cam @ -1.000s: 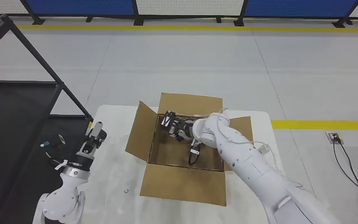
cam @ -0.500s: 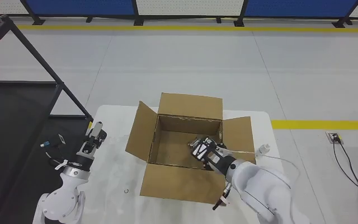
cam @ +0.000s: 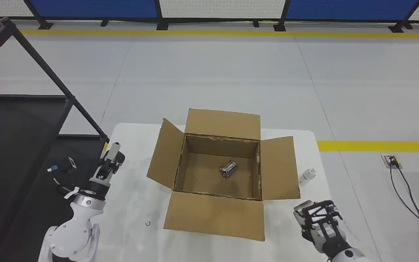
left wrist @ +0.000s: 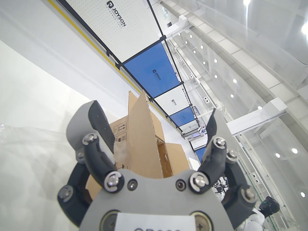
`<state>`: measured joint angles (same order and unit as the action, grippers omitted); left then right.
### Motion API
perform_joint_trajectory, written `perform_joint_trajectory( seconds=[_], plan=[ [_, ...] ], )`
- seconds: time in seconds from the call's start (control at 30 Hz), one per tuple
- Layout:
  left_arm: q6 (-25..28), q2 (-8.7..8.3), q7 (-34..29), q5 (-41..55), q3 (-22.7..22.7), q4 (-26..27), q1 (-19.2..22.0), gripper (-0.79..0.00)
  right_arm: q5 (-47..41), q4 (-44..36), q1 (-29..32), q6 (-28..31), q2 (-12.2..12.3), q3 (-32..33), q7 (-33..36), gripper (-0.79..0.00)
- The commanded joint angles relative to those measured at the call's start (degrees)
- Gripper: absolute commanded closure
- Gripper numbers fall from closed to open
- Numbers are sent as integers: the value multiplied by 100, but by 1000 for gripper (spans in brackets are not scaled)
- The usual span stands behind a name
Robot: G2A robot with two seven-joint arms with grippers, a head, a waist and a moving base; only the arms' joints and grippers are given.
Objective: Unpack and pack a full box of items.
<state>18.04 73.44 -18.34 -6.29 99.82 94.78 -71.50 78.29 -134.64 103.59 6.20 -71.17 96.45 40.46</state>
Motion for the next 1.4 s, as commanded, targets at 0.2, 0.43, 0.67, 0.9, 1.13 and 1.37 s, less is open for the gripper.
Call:
perform_joint_trajectory(
  seconds=[0.2,0.43,0.67,0.9,1.13,1.37],
  plan=[
    [0,0,0,0,0,0,0,-785,-743,878,168,19,-1,456,-145,0],
    [0,0,0,0,0,0,0,-785,-450,2572,-1518,-133,14,-193,325,0],
    [0,0,0,0,0,0,0,-785,-527,3740,-2487,-82,8,-469,220,0],
    [0,0,0,0,0,0,0,-785,-601,4565,-3049,-107,11,-571,209,0],
    [0,0,0,0,0,0,0,-785,-609,4877,-3225,-280,7,-658,115,0],
    [0,0,0,0,0,0,0,-785,-582,5009,-3320,-338,10,-745,125,-129]
  ],
)
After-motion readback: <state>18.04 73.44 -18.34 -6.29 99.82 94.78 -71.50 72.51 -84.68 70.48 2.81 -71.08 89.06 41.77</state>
